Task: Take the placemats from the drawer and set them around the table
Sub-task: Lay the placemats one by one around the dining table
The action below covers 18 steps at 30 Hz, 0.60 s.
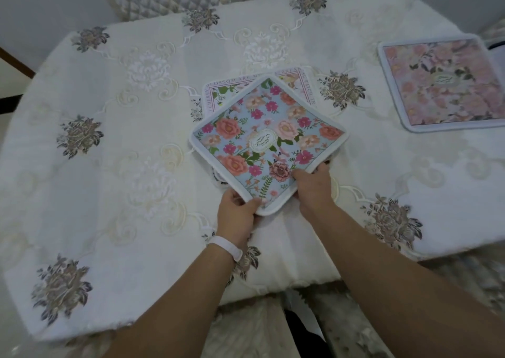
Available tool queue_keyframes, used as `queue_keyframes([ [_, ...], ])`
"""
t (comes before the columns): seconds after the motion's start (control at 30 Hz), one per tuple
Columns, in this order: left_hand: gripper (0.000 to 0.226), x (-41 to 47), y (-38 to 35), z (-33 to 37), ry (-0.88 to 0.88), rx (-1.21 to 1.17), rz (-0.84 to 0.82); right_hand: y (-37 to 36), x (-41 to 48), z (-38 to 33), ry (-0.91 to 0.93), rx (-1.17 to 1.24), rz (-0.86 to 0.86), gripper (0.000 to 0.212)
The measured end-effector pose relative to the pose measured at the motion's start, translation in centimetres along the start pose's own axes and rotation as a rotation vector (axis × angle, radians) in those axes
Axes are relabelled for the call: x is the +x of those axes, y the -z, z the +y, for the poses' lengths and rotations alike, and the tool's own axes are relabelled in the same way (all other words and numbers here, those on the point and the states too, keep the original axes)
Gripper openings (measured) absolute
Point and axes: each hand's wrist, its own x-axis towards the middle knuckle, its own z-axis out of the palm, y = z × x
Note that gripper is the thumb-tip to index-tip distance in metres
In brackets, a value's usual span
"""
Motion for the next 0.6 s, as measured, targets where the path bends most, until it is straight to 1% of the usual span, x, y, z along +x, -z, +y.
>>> queue_keyframes([
  [0.1, 0.038, -1.1, 0.0, -0.7, 0.050, -0.068, -0.061, 1.1, -0.6, 0.5, 0.026, -0.019, -0.035, 0.041],
  [0.17, 0.039, -0.7, 0.8, 0.4, 0.062, -0.218, -0.102, 2.1, -0.9, 0.1, 0.040, -0.029, -0.048, 0.039],
  [0.23, 0.037, 0.5, 2.1, 2.4, 0.043, -0.313, -0.098, 3.3, -1.1, -0.5, 0.051, -0.035, -0.068, 0.039],
  [0.33, 0.036, 2.3, 4.2, 5.6, 0.010, -0.263, -0.070, 5.1, -1.6, -1.7, 0.074, -0.024, -0.119, 0.038],
  [0.47, 0.037, 3.3, 6.3, 8.5, 0.044, -0.249, -0.107, 7.3, -2.8, -3.5, 0.100, -0.025, -0.197, 0.035],
  [0.53, 0.031, 2.8, 6.9, 9.9, 0.023, -0.200, -0.163, 8.3, -3.4, -4.4, 0.112, -0.027, -0.266, 0.034],
  [0.6, 0.030, 1.9, 7.5, 11.0, -0.008, -0.087, -0.263, 9.2, -3.8, -5.4, 0.116, -0.044, -0.322, 0.034],
])
